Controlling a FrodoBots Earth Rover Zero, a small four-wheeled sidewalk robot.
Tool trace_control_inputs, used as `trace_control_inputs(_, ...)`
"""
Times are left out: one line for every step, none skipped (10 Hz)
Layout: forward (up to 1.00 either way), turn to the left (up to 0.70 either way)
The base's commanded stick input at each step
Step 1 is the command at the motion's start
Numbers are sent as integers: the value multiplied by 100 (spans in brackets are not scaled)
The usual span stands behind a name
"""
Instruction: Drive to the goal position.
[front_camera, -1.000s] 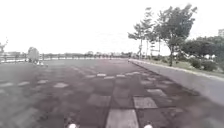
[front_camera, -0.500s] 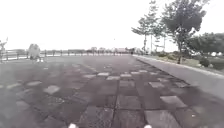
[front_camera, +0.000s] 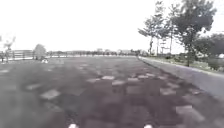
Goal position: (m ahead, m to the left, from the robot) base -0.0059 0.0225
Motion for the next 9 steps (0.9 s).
trace_control_inputs(100,0)
trace_control_inputs(100,0)
trace_control_inputs(100,0)
trace_control_inputs(56,0)
trace_control_inputs(0,0)
trace_control_inputs(0,0)
trace_control_inputs(0,0)
trace_control_inputs(0,0)
trace_control_inputs(0,0)
